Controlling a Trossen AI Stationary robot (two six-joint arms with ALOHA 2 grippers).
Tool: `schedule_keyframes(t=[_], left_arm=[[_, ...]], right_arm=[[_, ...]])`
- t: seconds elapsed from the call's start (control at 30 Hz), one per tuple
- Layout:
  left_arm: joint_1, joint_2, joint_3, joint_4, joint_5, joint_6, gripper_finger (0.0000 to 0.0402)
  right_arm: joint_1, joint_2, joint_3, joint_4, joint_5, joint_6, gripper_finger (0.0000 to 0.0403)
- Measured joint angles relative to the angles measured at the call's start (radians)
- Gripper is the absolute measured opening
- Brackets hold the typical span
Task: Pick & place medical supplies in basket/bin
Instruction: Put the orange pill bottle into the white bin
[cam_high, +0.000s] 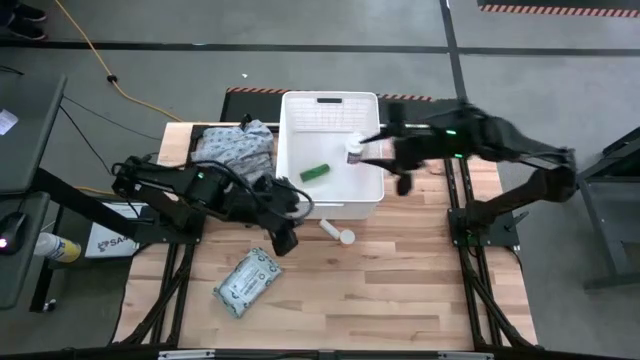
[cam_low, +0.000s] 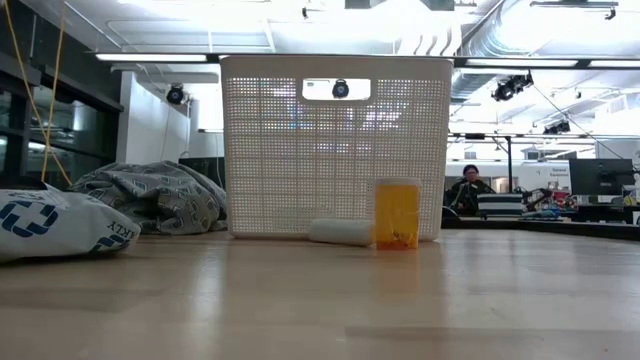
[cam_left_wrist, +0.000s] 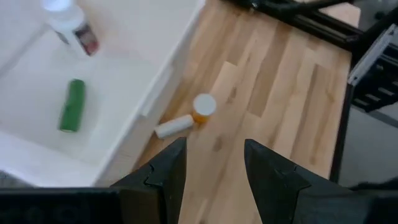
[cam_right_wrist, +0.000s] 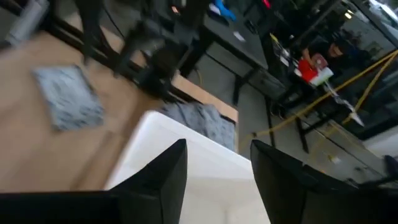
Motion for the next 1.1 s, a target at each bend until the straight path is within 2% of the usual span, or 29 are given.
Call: schedule_keyframes(t=[0.13,0.27,0.5,0.73,0.9,1.1], left_arm=[[-0.025,0.038,0.000,0.019,0.006,-0.025,0.0195],[-0.052,0.085,0.000,0.043,0.011,-0.076,0.0195],[-0.103,0.146,-0.002,0.079,0.016,-0.171,0.0195],[-0.134,0.183,0.004,0.108,0.031,-0.253,0.0195],[-0.156,0.193,0.003,0.045,0.032,-0.292,0.0195],[-0.168,0.198,0.001,-0.078,0.047,-0.329,0.0195]], right_arm=[[0.061,-0.088,0.000,-0.072,-0.042,0.100,0.0168],[0.116,-0.151,0.000,-0.157,-0.137,0.205,0.0166],[0.208,-0.185,0.000,-0.309,-0.278,0.410,0.0154],[0.314,-0.131,0.000,-0.483,-0.272,0.563,0.0146],[0.389,-0.044,0.000,-0.544,-0.262,0.615,0.0146],[0.461,0.070,-0.001,-0.573,-0.189,0.616,0.0142]])
